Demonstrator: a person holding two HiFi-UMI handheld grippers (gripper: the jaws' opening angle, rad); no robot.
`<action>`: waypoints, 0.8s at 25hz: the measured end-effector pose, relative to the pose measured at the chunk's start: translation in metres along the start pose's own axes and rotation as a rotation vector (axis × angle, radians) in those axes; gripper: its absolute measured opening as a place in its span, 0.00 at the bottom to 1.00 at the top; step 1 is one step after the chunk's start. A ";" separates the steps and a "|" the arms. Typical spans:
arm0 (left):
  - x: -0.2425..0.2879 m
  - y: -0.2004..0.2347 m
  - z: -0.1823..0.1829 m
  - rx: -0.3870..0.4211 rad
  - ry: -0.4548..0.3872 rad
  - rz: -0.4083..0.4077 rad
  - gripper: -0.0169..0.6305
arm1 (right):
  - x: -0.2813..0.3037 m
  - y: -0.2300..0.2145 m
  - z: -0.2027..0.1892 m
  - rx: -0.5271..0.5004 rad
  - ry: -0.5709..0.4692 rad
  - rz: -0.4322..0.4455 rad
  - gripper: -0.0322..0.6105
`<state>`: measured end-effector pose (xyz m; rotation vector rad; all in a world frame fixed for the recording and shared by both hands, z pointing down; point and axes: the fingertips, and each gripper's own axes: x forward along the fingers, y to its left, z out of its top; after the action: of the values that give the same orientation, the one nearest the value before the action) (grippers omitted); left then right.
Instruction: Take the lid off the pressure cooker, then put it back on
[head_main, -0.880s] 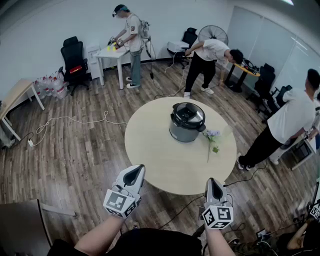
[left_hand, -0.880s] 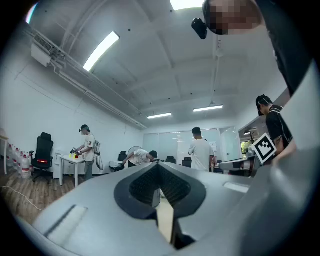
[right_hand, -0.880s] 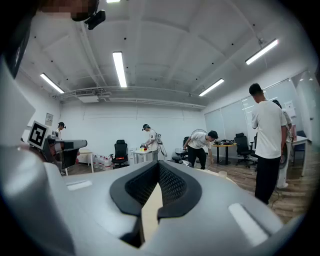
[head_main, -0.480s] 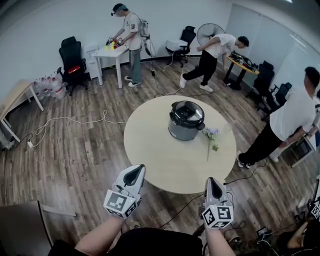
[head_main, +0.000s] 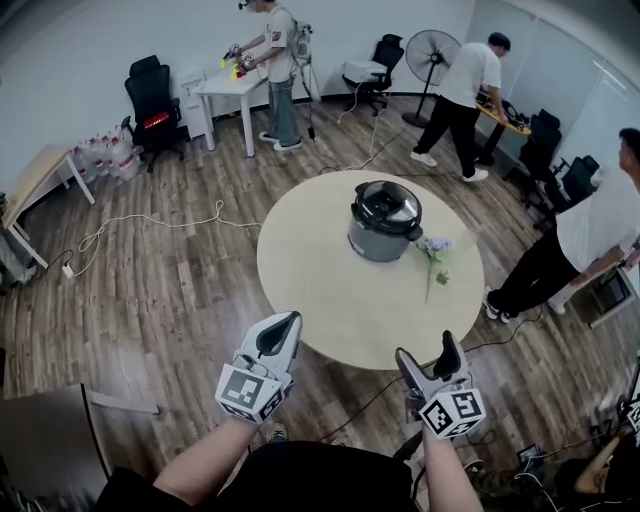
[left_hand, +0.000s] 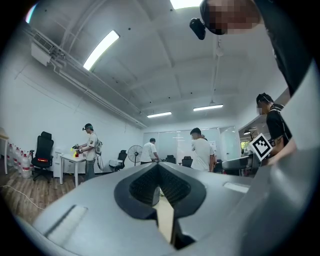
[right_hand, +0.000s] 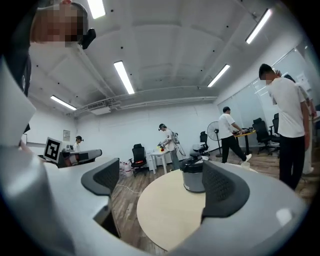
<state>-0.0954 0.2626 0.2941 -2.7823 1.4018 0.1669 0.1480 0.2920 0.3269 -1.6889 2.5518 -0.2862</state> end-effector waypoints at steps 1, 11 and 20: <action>0.000 0.001 -0.001 0.002 0.002 0.004 0.03 | 0.002 0.000 -0.002 -0.001 0.011 0.001 0.85; 0.024 -0.019 -0.022 0.046 0.030 0.044 0.79 | 0.002 -0.027 -0.006 0.005 0.022 0.039 0.85; 0.061 -0.049 -0.045 0.083 0.084 0.090 0.91 | 0.018 -0.081 0.003 -0.006 0.025 0.109 0.85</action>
<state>-0.0162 0.2407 0.3307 -2.6901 1.5169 -0.0076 0.2149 0.2439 0.3404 -1.5506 2.6532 -0.2952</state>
